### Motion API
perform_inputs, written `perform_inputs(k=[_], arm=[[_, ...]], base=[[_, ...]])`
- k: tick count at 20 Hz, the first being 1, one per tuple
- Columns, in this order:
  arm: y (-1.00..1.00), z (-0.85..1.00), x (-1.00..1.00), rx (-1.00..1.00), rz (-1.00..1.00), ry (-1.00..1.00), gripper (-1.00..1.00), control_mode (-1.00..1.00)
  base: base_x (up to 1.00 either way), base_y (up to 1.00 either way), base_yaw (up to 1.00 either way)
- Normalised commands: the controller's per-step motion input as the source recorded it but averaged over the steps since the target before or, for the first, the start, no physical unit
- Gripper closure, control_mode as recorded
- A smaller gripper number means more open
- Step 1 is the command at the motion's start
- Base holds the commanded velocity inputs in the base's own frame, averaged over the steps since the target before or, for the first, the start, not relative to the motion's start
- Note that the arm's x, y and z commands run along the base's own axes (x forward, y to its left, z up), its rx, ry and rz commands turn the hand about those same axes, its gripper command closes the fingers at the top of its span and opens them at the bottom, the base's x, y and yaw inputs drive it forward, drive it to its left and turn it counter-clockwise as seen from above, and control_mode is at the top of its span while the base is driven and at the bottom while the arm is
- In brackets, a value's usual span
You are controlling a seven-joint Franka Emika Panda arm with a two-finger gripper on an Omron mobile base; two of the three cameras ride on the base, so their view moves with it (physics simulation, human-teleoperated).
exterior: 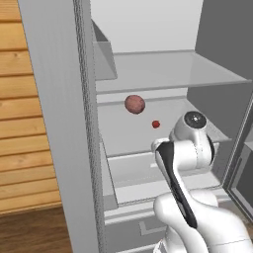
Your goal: Take the strawberry from the fridge and place it on top of the pancake, located on the dining counter.
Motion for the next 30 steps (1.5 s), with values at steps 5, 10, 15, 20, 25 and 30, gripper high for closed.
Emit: perform_inputs(k=[5,10,15,20,25,30], arm=[[0.00,0.20,0.80,0.04,-0.07,-0.13,-1.00,-1.00],[-0.03,0.03,0.91,0.01,0.02,-0.07,-1.00,-1.00],[0.00,0.09,0.84,0.03,0.10,0.01,-1.00,-1.00],[0.00,0.02,0.44,0.00,0.02,0.01,-1.00,-1.00],[0.01,-0.05,0.56,0.00,0.00,0.02,-1.00,-1.00],[-0.13,-0.24,0.43,0.00,0.00,0.00,-1.00,-1.00]], base=[[0.00,0.00,0.00],[0.00,0.00,0.00],[0.00,0.00,0.00],[0.00,0.00,0.00],[0.00,0.00,0.00],[0.00,0.00,0.00]])
